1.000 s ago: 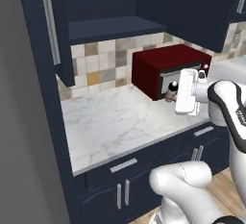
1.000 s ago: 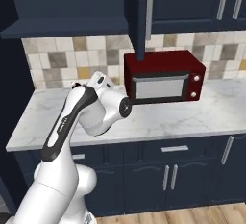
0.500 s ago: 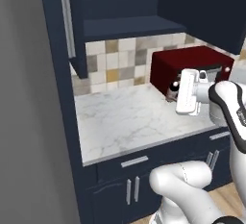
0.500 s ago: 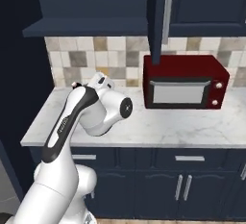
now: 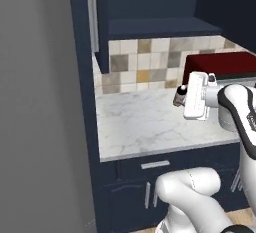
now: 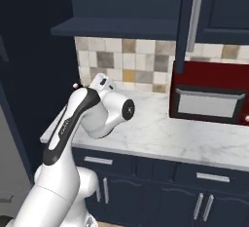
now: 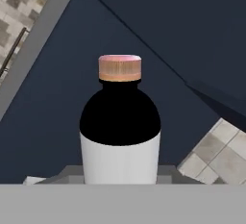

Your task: Pick the bottled drink from the counter and place it in the open cabinet.

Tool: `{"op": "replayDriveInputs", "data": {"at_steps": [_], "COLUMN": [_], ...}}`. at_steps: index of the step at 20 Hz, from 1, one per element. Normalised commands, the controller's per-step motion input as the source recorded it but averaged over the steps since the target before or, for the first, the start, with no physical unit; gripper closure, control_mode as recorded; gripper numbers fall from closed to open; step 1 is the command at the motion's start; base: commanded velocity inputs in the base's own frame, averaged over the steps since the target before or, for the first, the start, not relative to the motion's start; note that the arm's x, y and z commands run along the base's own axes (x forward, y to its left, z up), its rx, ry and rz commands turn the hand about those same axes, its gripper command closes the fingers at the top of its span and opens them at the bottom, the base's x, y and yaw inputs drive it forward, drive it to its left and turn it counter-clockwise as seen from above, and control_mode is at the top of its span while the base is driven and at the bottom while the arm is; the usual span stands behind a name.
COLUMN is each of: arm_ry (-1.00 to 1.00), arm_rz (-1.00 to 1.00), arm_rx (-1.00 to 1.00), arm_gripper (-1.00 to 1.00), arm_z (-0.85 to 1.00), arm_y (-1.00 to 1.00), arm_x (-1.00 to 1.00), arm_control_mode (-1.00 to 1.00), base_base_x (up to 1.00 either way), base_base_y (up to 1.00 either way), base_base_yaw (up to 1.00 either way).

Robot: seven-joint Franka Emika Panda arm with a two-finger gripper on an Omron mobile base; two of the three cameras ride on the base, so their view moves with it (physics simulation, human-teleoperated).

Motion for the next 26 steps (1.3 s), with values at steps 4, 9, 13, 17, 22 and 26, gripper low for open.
{"op": "replayDriveInputs", "data": {"at_steps": [4, 9, 13, 17, 22, 26], "arm_ry": [0.00, 0.00, 0.00, 0.00, 0.00, 0.00], "arm_rz": [0.00, 0.00, 0.00, 0.00, 0.00, 0.00], "arm_rx": [0.00, 0.00, 0.00, 0.00, 0.00, 0.00], "arm_gripper": [1.00, 1.00, 1.00, 1.00, 1.00, 1.00], "arm_z": [0.00, 0.00, 0.00, 0.00, 0.00, 0.00], "arm_y": [0.00, 0.00, 0.00, 0.00, 0.00, 0.00], "arm_x": [0.00, 0.00, 0.00, 0.00, 0.00, 0.00], "arm_control_mode": [1.00, 1.00, 1.00, 1.00, 1.00, 1.00], "base_base_x": [0.00, -0.01, 0.00, 0.01, 0.18, 0.51], "base_base_y": [-0.11, -0.23, -0.36, -0.44, -0.41, -0.04], "base_base_yaw": [0.34, 0.29, 0.24, 0.20, 0.15, 0.09]}}
